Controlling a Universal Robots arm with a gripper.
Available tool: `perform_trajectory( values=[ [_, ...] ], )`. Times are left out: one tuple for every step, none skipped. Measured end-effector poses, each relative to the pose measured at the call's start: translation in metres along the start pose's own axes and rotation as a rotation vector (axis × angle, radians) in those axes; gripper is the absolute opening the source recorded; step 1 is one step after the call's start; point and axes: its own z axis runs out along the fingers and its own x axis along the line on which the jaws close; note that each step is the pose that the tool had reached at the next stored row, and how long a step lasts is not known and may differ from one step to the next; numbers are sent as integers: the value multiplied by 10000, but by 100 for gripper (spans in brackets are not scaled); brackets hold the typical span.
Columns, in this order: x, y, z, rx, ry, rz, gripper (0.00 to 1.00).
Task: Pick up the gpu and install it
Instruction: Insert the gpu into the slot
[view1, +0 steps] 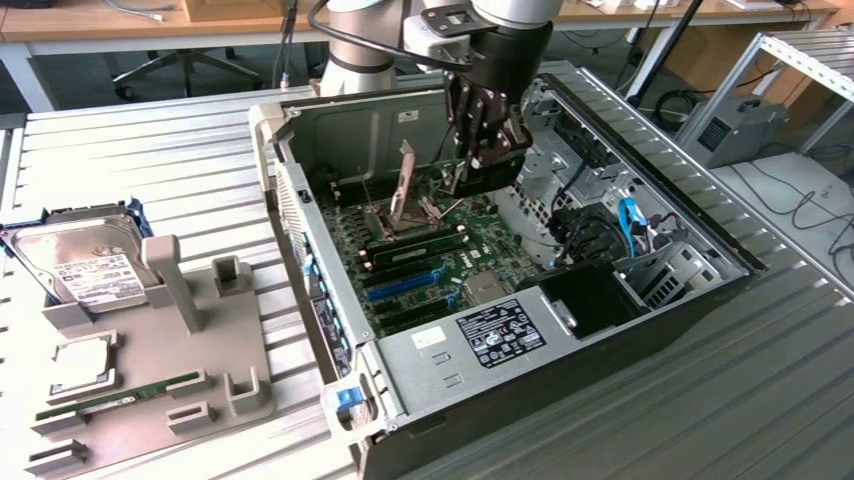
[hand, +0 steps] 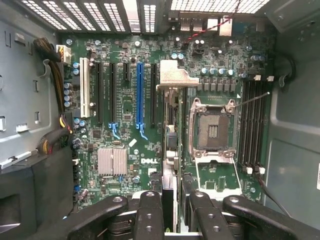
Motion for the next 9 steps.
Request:
perform_trajectory(
  values=[
    [4, 3, 3, 0, -1, -1, 26],
    [7, 5, 5, 0, 0, -1, 26],
    [9, 8, 7, 0, 0, 0, 26],
    [12, 10, 9, 0, -1, 0, 26],
    [17, 15, 13, 0, 0, 0, 26],
    [21, 19, 15, 0, -1, 0, 26],
    [23, 21, 17, 0, 0, 0, 26],
    [26, 24, 19, 0, 0, 0, 26],
    [29, 27, 21, 0, -1, -1, 26]
  ],
)
